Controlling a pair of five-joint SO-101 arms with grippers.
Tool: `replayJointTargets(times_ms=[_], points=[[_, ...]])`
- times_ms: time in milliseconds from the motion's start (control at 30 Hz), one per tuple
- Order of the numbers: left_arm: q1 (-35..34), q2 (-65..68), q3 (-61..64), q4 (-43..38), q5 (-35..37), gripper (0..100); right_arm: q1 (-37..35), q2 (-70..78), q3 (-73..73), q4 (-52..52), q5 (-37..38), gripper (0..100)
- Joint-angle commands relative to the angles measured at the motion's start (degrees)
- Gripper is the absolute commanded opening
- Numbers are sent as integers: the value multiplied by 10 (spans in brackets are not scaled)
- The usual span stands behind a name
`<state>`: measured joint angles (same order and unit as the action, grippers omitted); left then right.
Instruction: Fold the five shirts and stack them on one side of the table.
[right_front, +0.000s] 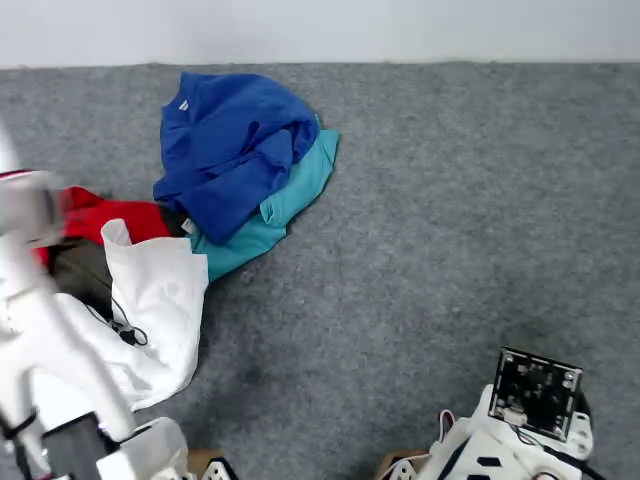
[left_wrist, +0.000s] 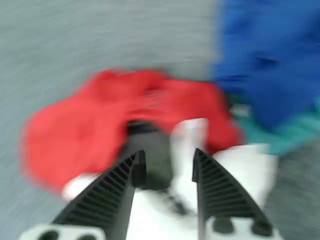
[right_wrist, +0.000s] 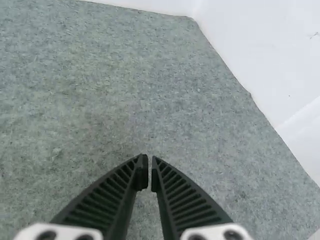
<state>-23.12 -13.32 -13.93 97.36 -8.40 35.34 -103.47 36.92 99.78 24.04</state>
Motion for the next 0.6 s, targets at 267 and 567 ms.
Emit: replayJointTargets(times_ms=[267, 567], points=[[167, 331, -16, -189, 55, 179, 7, 6, 0, 4, 7, 33], [177, 703, -452, -19, 52, 179, 7, 6, 0, 4, 7, 33]])
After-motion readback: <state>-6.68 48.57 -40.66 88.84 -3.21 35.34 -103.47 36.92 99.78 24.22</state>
